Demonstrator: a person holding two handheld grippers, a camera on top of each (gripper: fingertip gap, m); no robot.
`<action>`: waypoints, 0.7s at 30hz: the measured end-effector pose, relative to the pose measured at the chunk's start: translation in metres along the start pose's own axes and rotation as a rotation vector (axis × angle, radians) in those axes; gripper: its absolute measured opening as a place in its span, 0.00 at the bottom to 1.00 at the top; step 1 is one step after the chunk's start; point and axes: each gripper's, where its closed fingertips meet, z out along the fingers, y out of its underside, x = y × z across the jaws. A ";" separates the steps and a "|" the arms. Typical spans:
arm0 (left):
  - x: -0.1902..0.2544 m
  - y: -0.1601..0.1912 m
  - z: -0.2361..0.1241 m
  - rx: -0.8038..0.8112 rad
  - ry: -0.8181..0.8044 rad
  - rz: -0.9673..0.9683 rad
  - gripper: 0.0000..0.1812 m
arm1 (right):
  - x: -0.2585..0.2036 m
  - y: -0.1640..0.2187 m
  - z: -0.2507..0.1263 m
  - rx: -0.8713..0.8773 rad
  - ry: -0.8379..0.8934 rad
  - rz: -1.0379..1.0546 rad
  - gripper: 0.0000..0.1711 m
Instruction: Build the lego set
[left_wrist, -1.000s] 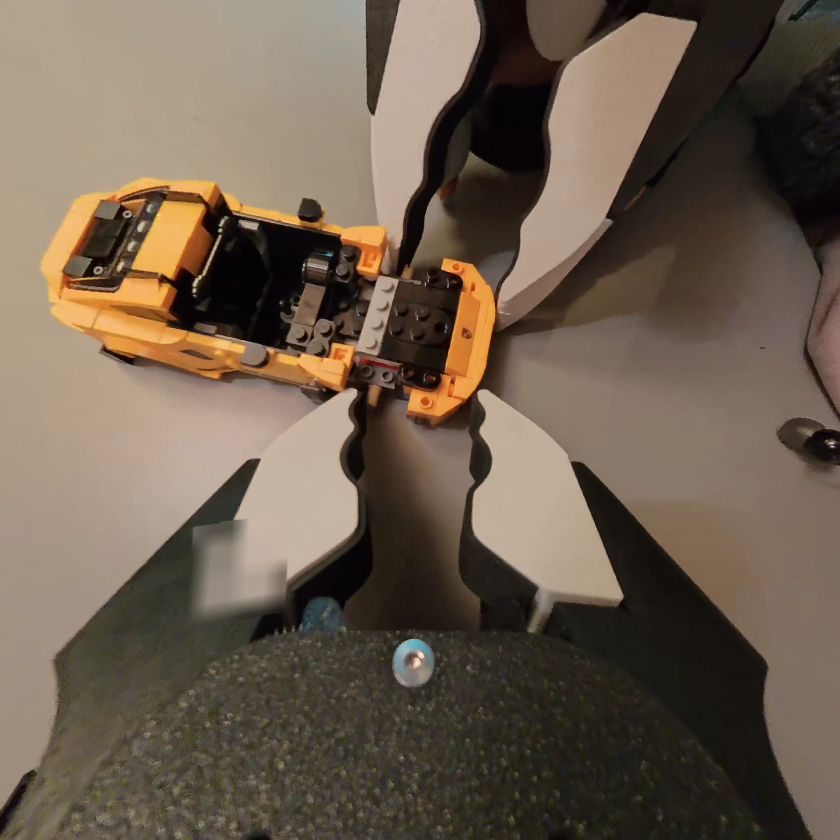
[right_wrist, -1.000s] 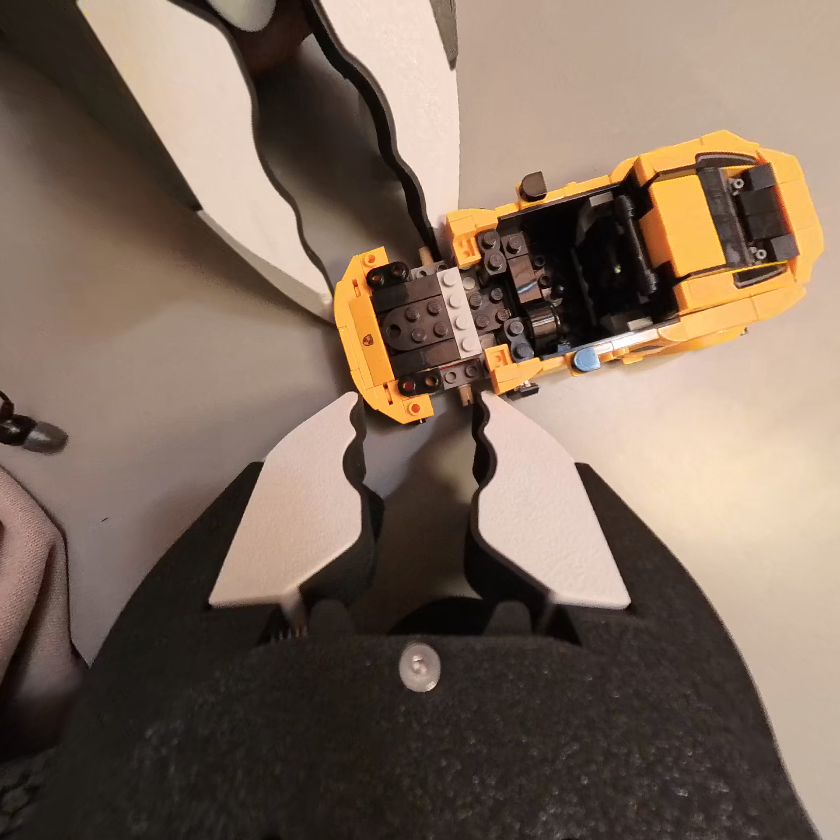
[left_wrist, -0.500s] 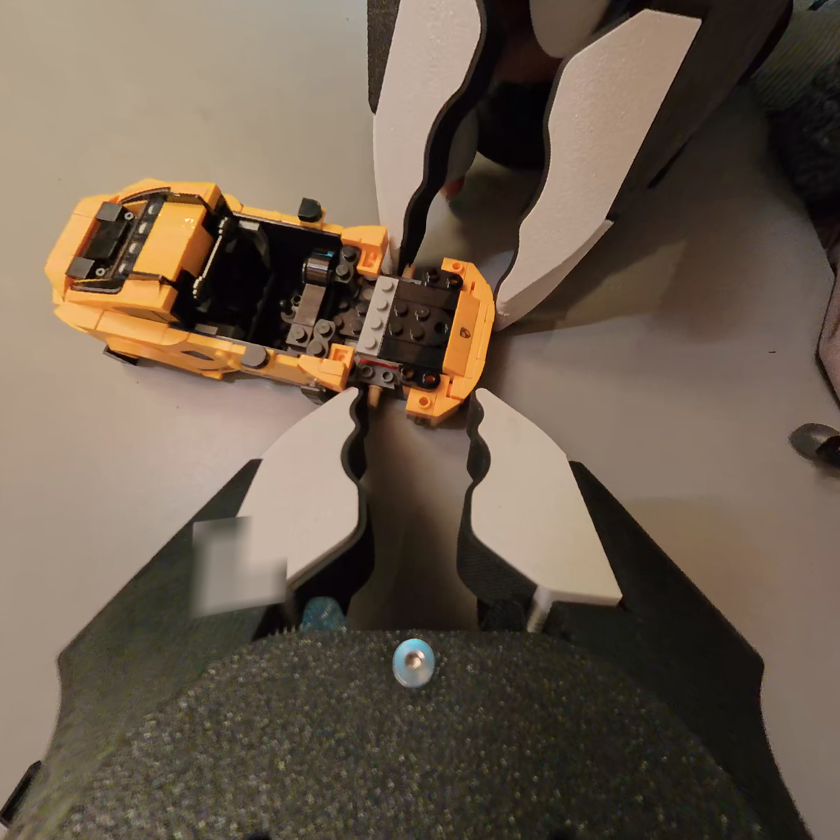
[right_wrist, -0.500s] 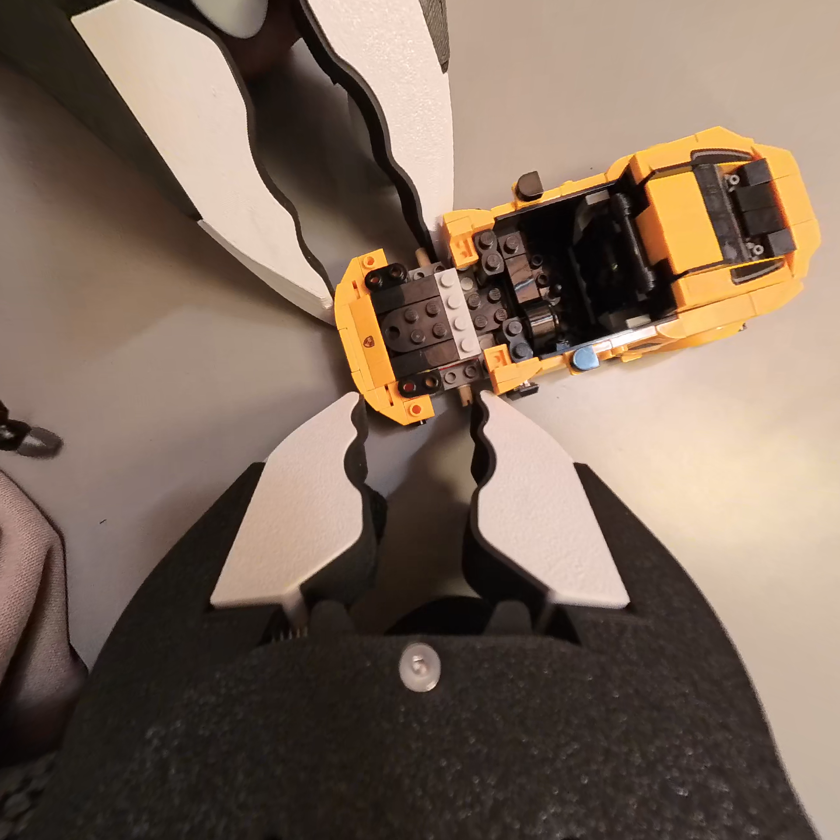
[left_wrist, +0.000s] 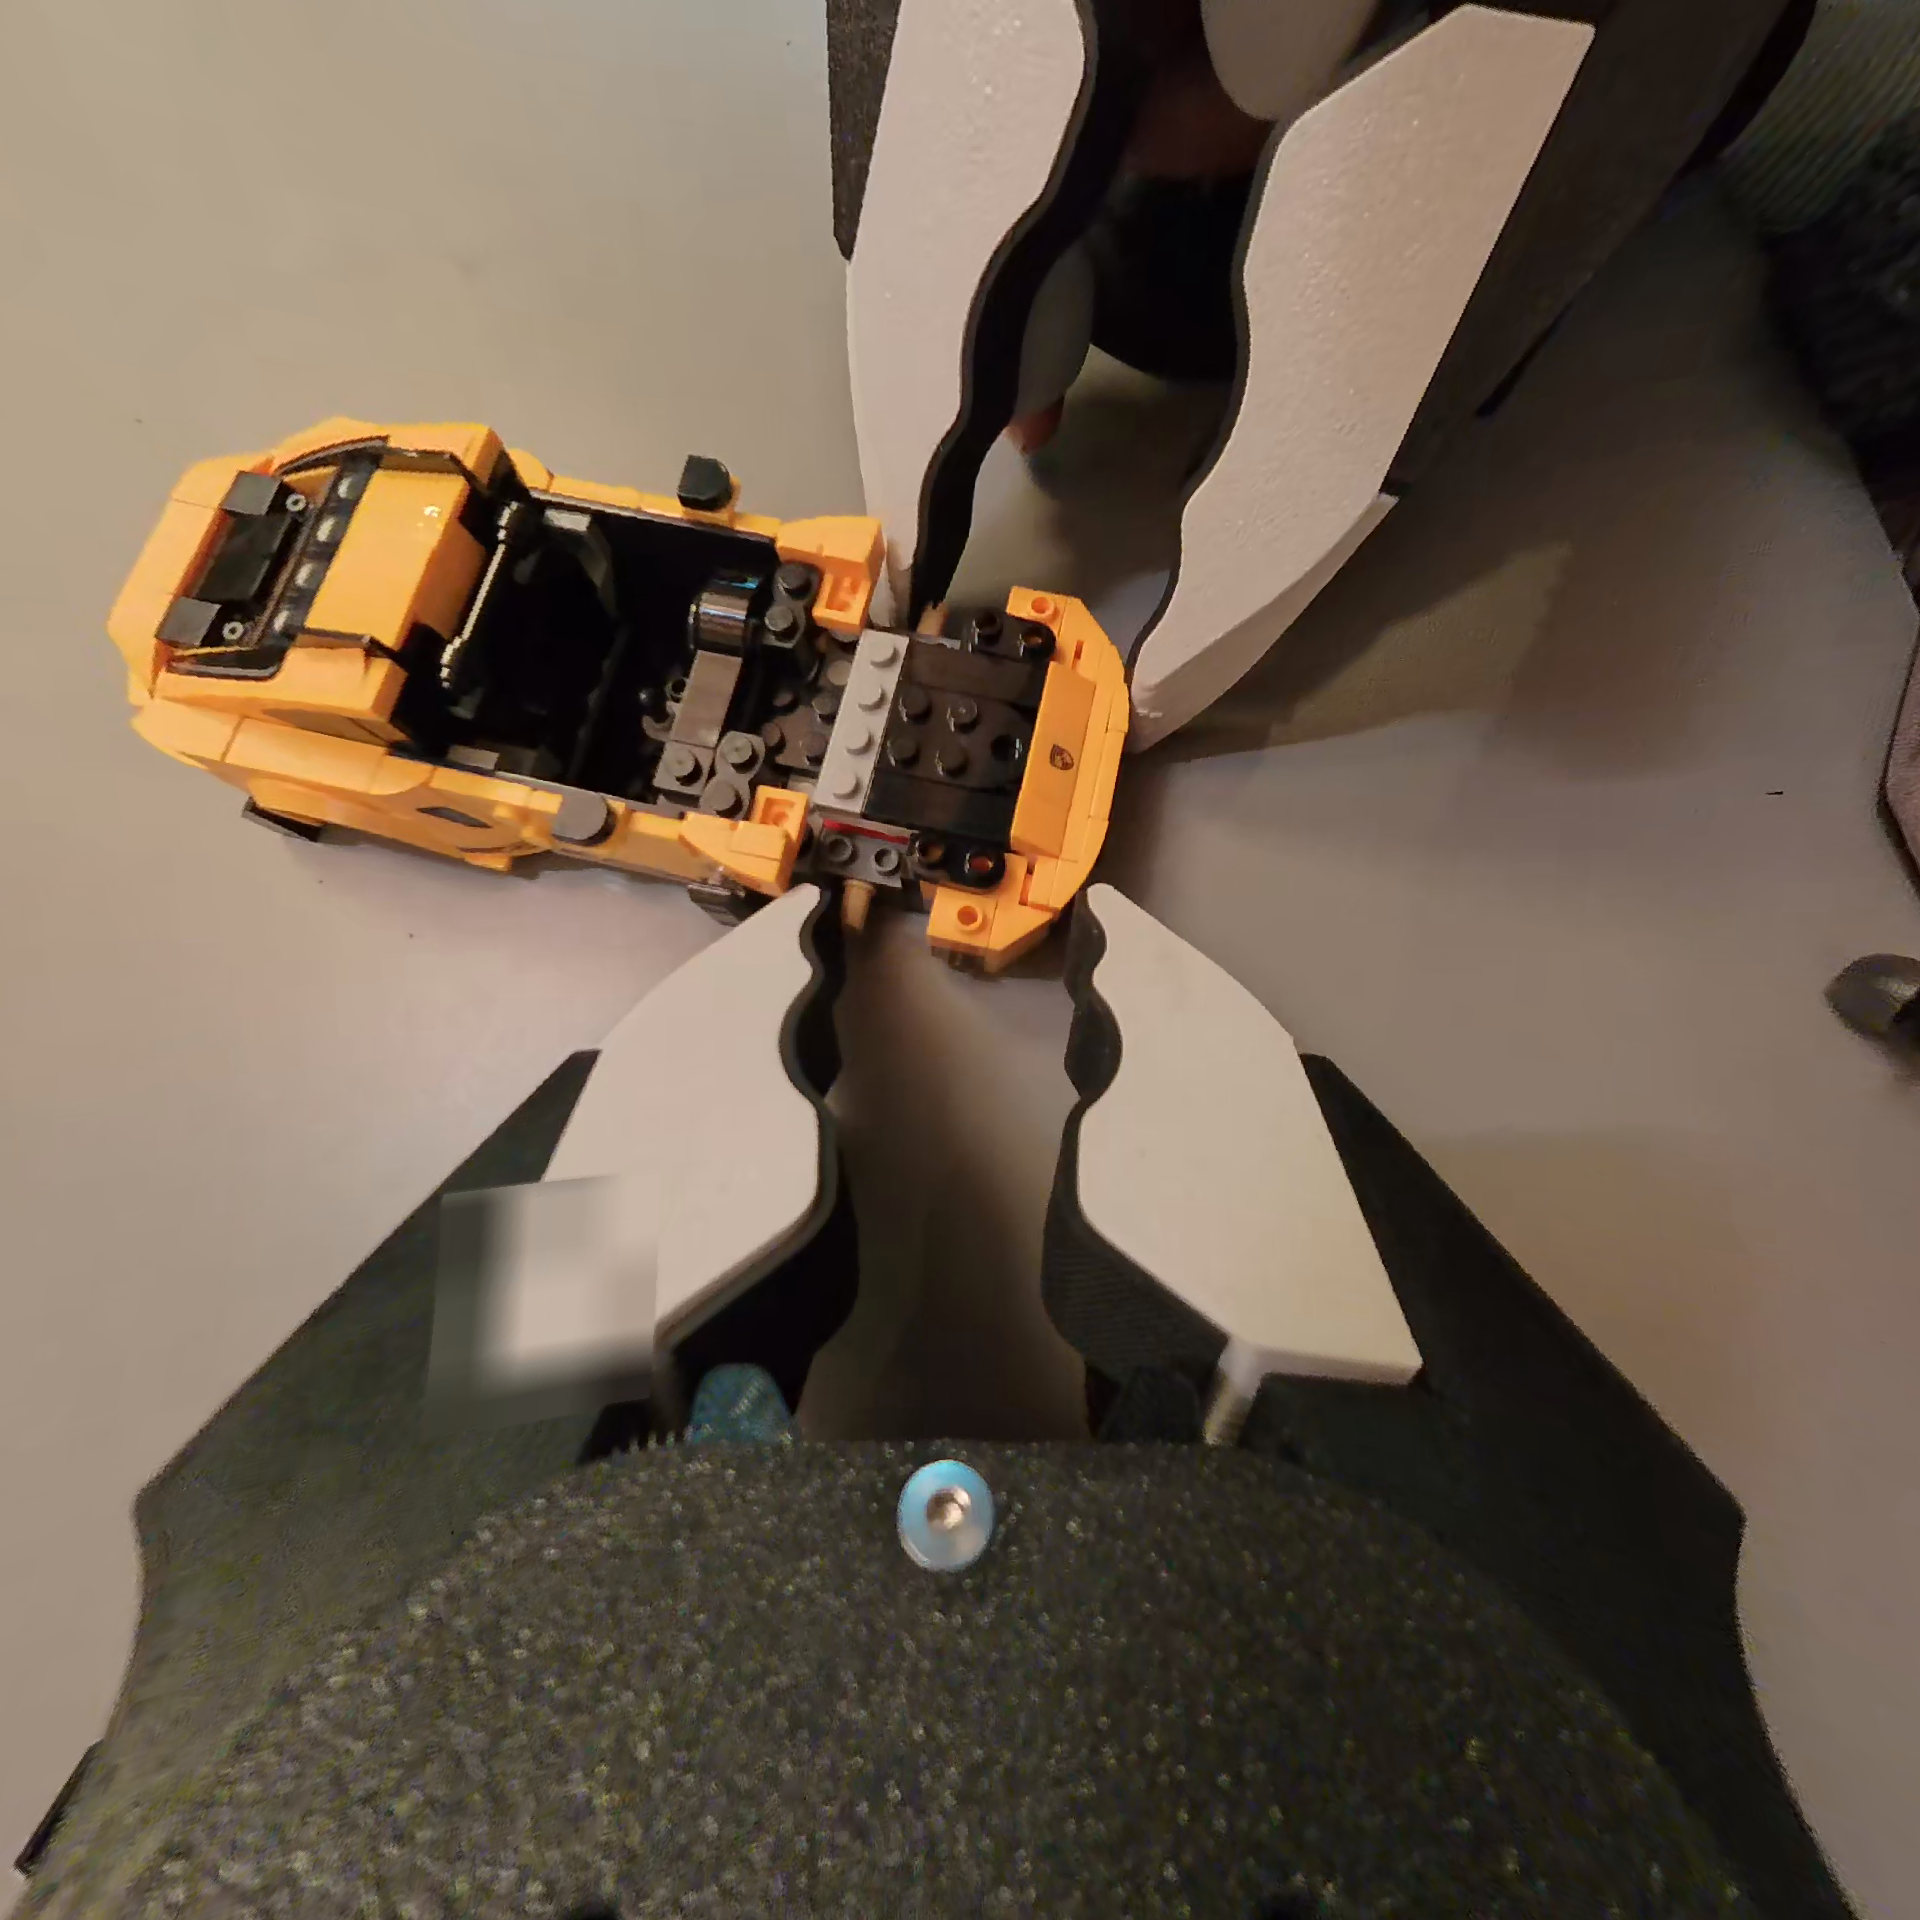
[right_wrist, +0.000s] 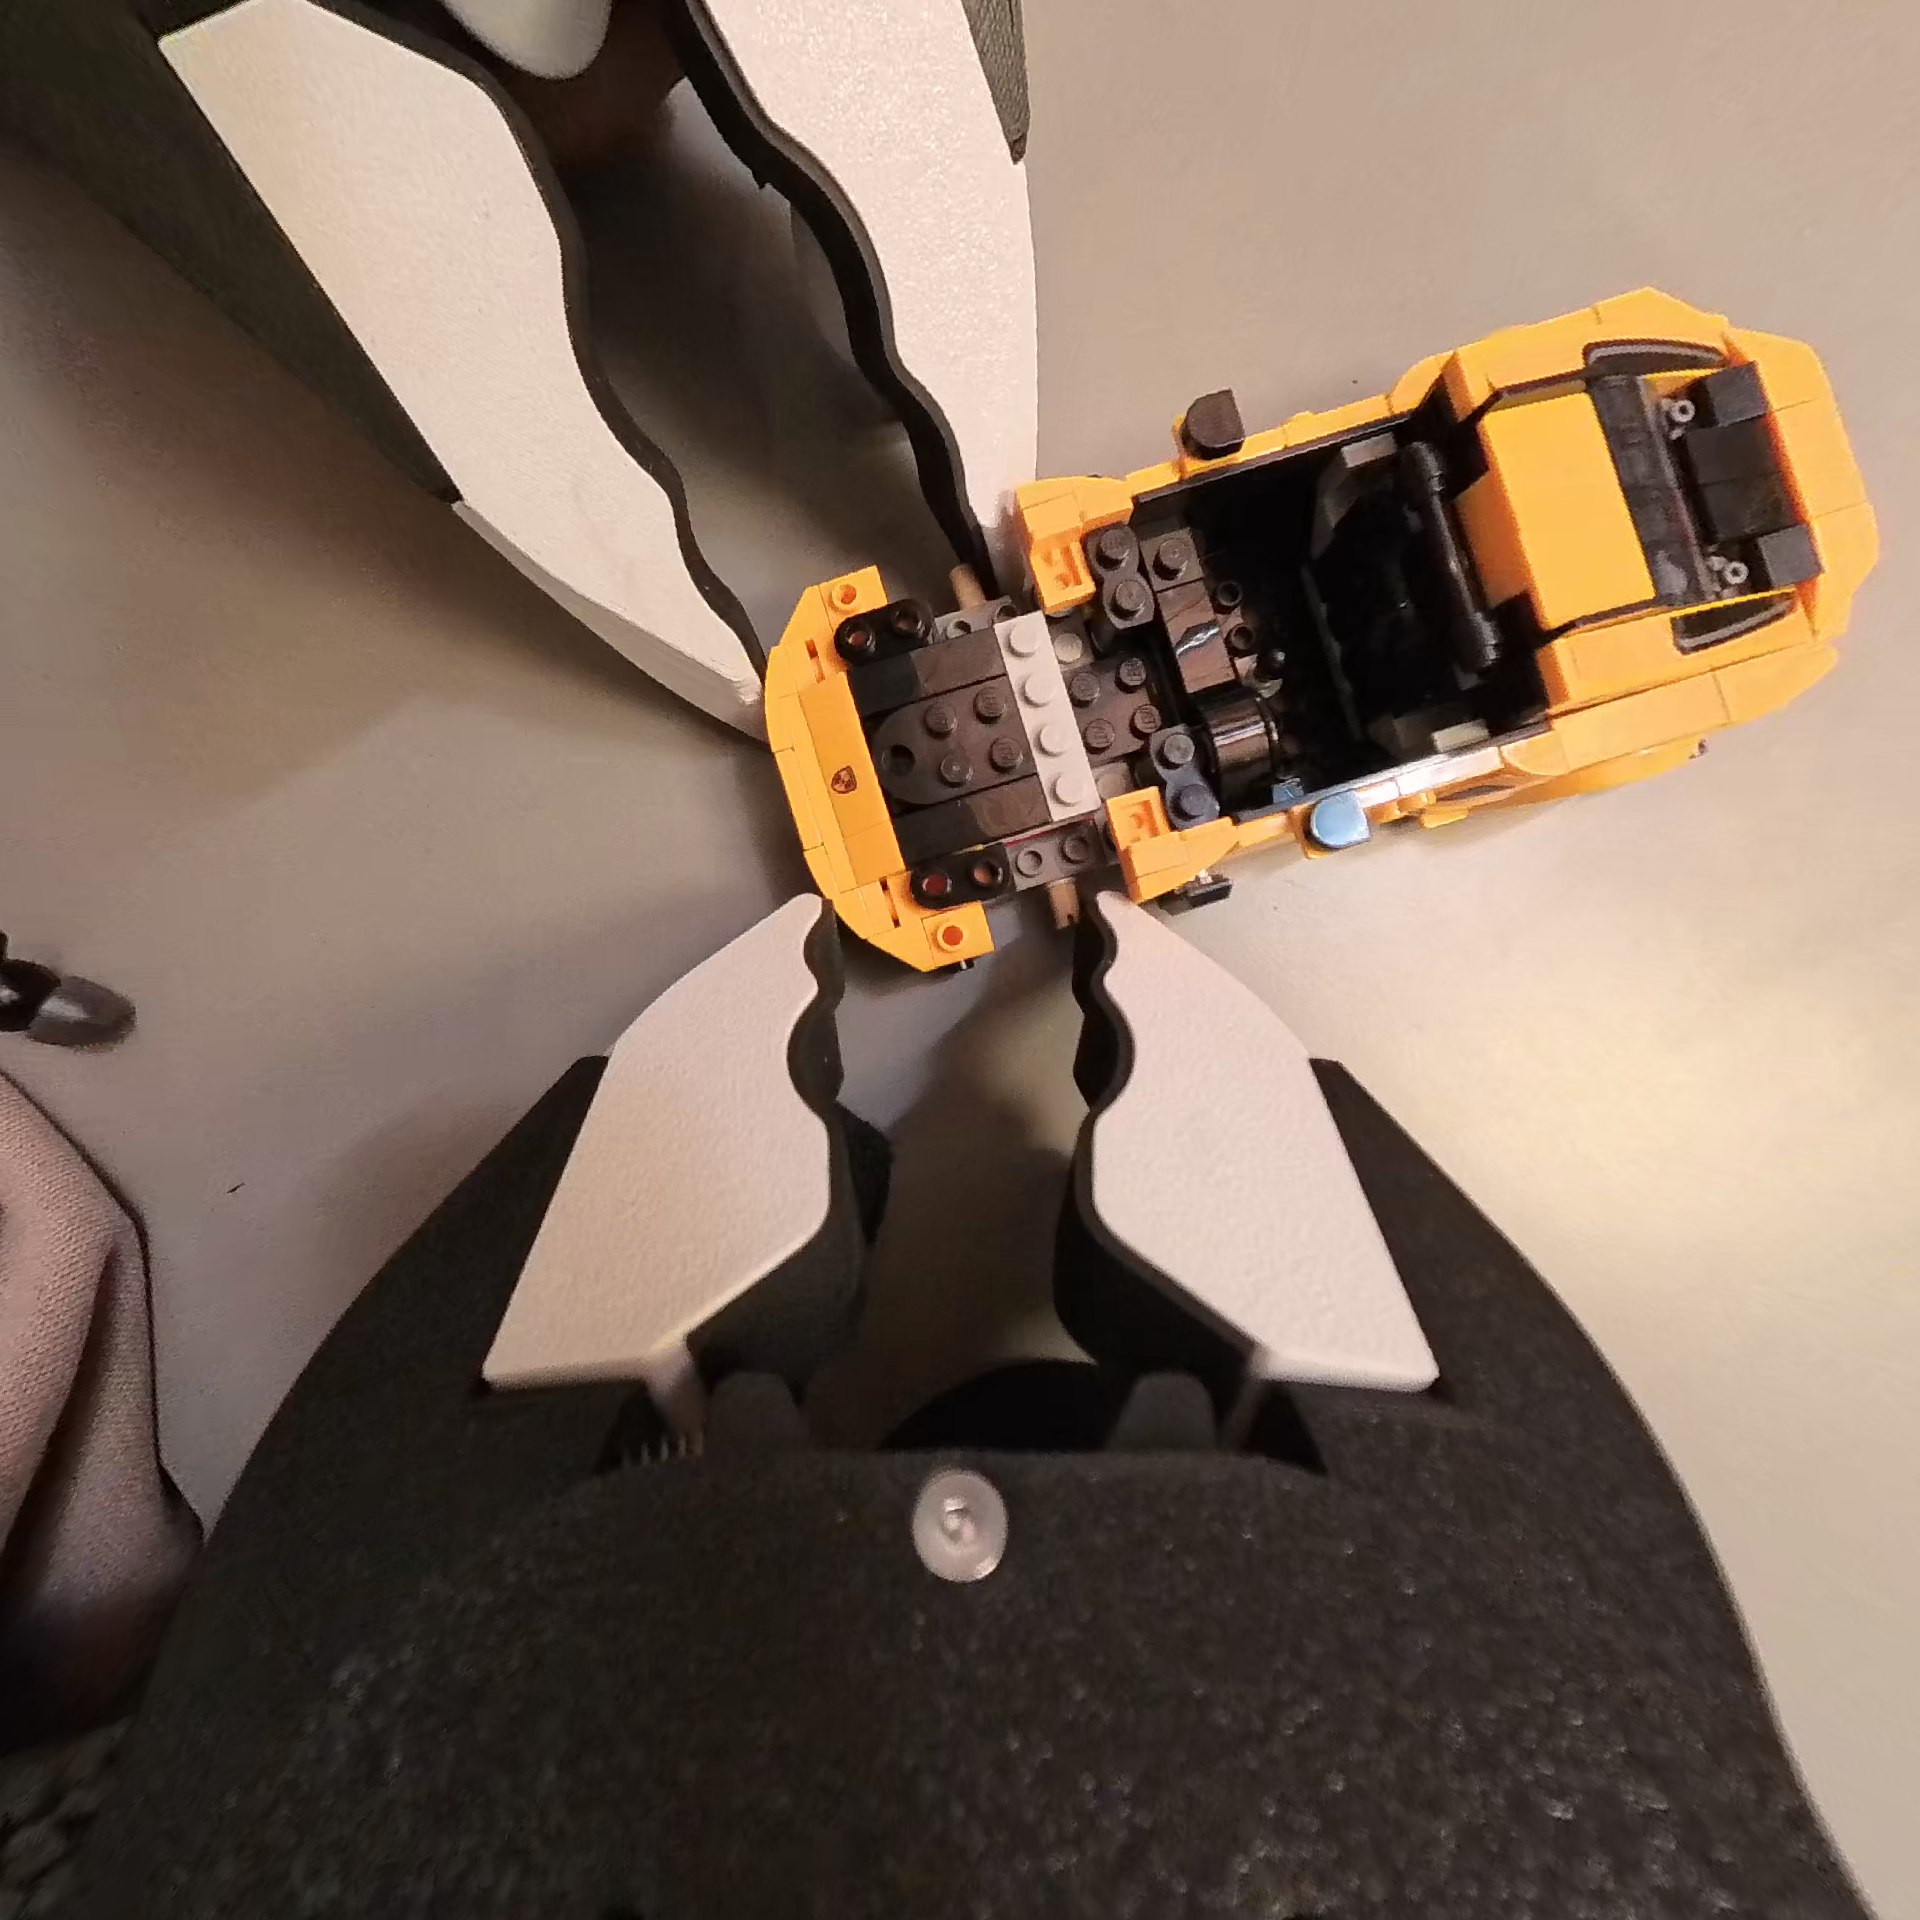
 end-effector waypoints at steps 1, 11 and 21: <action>0.000 0.000 0.000 0.000 0.000 0.001 0.23 | 0.000 0.000 0.000 0.000 0.000 0.000 0.25; 0.000 0.000 0.000 0.001 0.000 0.007 0.23 | 0.000 0.000 0.000 -0.003 0.003 -0.004 0.25; 0.001 0.007 -0.012 -0.002 0.026 -0.049 0.33 | -0.004 -0.003 -0.017 0.053 -0.063 -0.004 0.36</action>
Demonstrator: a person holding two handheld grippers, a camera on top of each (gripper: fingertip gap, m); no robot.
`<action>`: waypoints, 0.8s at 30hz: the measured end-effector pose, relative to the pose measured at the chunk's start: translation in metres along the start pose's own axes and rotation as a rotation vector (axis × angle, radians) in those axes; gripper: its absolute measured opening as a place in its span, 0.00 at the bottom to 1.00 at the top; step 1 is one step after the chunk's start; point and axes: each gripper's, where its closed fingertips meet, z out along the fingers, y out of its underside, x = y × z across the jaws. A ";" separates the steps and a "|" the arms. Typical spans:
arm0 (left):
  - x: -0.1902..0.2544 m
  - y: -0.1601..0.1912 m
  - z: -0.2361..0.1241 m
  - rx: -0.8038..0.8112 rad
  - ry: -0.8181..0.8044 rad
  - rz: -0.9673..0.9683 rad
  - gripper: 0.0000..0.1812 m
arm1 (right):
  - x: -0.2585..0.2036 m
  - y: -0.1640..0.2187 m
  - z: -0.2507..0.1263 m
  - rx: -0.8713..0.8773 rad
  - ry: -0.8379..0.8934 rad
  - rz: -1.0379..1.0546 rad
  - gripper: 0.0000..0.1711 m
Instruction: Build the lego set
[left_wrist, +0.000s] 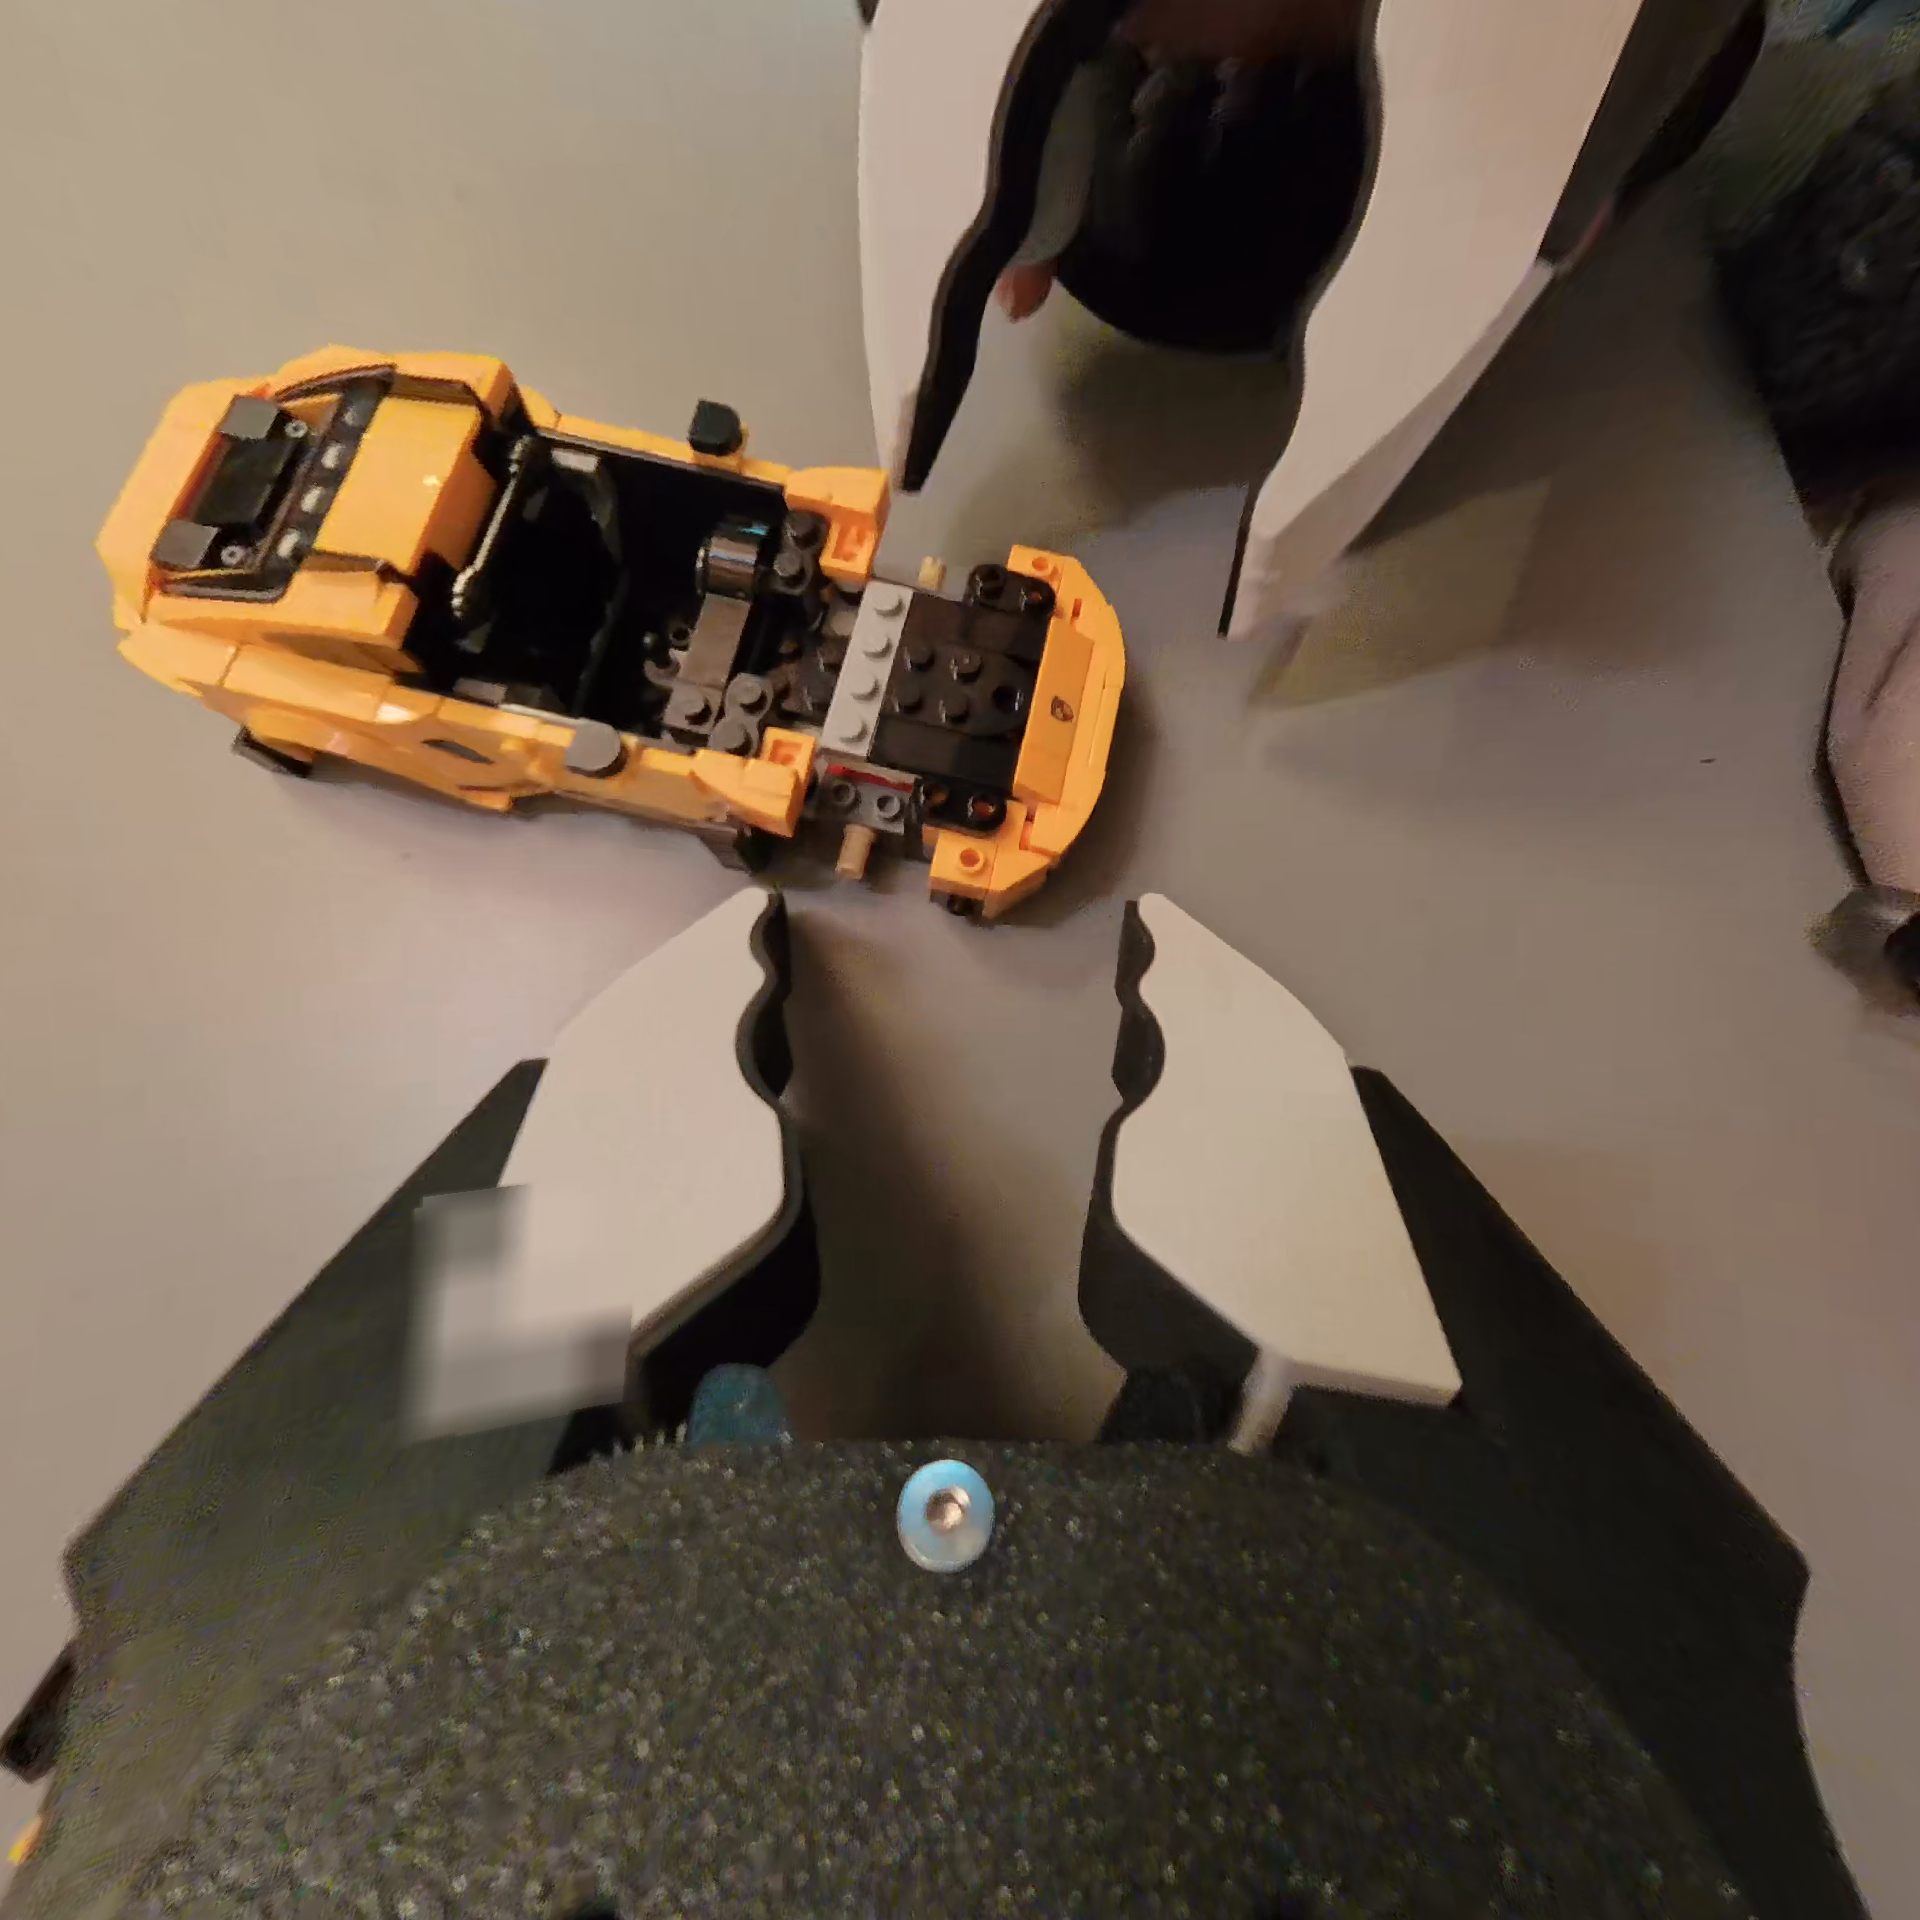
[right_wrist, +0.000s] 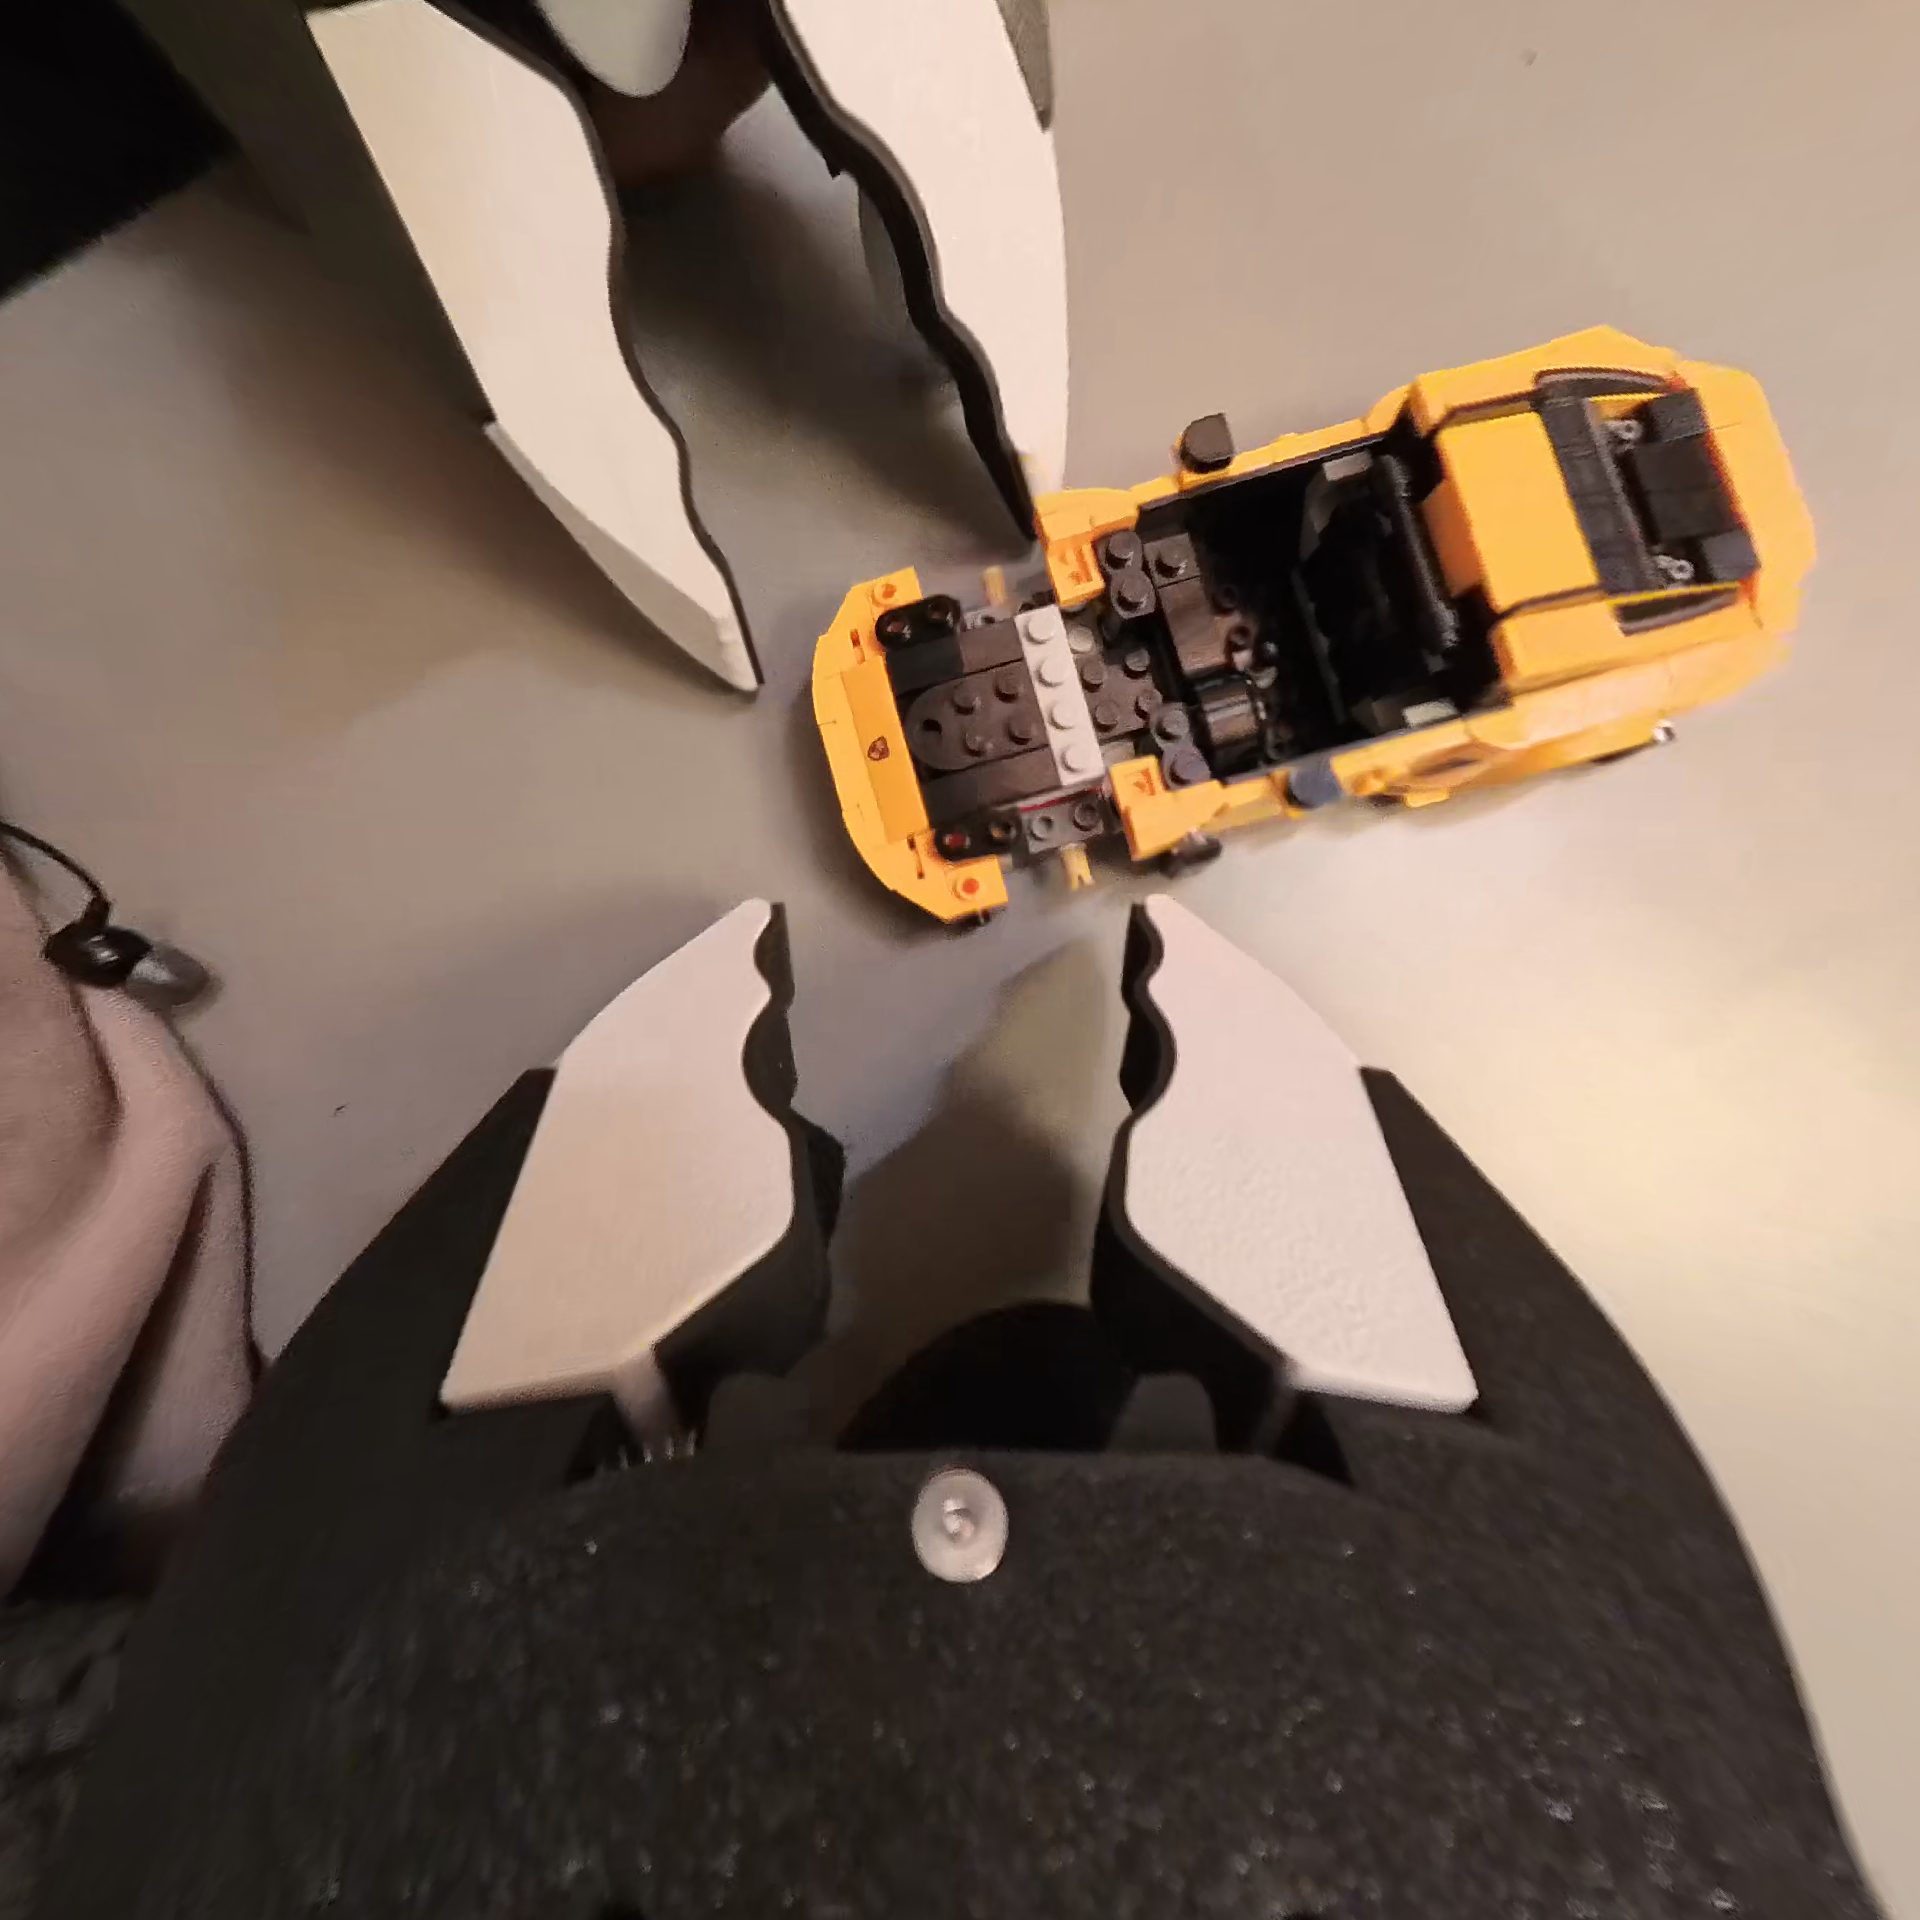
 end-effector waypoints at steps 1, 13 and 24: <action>0.000 -0.001 -0.002 0.009 -0.010 -0.010 0.32 | 0.001 0.001 -0.006 0.011 -0.007 0.005 0.35; 0.005 -0.002 0.003 -0.026 -0.203 -0.167 0.34 | 0.106 -0.005 -0.007 0.055 -0.186 -0.180 0.42; -0.013 0.007 -0.003 -0.102 -0.182 -0.102 0.39 | 0.095 -0.012 0.003 0.093 -0.415 -0.151 0.38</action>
